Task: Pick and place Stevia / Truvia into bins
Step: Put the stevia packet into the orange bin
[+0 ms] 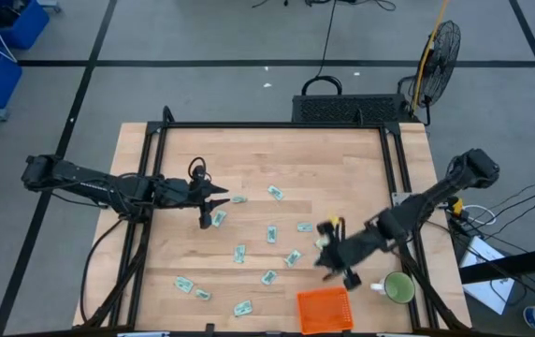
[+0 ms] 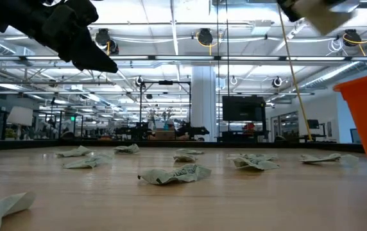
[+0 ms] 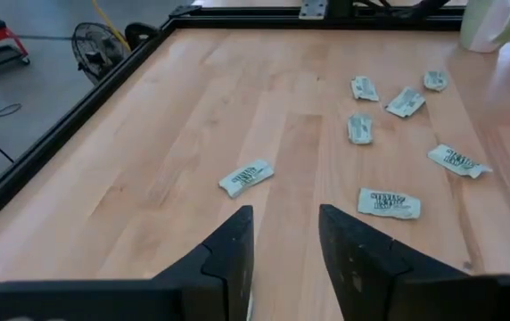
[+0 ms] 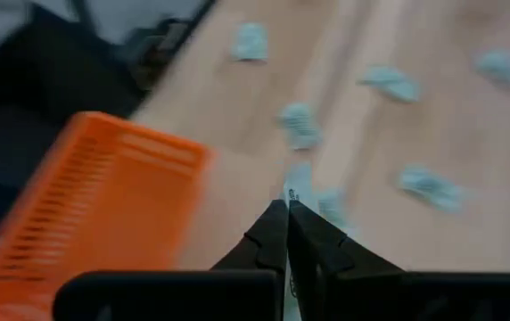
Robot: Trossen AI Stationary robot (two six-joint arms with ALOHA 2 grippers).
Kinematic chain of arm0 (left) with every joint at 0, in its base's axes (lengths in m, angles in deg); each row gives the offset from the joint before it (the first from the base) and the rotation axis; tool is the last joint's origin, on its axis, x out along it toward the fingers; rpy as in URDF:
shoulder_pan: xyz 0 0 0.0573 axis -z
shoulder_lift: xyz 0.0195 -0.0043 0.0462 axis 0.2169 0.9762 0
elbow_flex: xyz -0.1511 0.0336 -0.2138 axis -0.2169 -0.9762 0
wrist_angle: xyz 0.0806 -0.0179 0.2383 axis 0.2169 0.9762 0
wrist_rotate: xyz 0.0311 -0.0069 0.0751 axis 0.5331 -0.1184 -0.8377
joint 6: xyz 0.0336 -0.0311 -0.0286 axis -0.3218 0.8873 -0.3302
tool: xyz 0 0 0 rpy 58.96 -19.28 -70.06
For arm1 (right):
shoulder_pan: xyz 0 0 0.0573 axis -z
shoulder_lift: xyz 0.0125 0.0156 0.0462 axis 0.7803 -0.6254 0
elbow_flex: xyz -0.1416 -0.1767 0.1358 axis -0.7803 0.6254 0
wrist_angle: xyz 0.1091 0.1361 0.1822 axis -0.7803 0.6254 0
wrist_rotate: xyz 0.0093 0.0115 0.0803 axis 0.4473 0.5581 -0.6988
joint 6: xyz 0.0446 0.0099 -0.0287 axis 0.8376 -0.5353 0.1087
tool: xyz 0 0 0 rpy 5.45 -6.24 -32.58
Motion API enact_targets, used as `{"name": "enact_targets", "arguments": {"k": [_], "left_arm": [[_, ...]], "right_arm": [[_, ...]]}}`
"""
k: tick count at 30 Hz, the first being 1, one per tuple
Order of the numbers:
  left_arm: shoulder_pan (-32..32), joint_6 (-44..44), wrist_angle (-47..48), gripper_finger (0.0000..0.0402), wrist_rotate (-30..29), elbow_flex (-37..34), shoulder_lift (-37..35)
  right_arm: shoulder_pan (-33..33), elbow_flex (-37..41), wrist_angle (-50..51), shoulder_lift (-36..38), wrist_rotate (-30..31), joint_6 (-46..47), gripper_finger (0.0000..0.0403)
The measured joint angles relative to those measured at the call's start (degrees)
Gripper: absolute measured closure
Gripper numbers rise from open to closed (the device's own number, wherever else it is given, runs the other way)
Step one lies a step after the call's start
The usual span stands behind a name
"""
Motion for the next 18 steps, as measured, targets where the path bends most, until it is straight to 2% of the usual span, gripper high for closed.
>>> {"name": "enact_targets", "arguments": {"k": [7,18], "left_arm": [[0.0,0.23,-0.33,0.0266,-3.21,0.0,-0.02],[-0.04,4.39,-0.99,0.0266,-4.69,0.0,-0.02]], "right_arm": [[-3.75,-0.88,-4.87,-9.27,-8.31,7.95,0.0403],[-7.34,-0.91,-6.41,-17.86,-8.49,14.97,0.0403]]}}
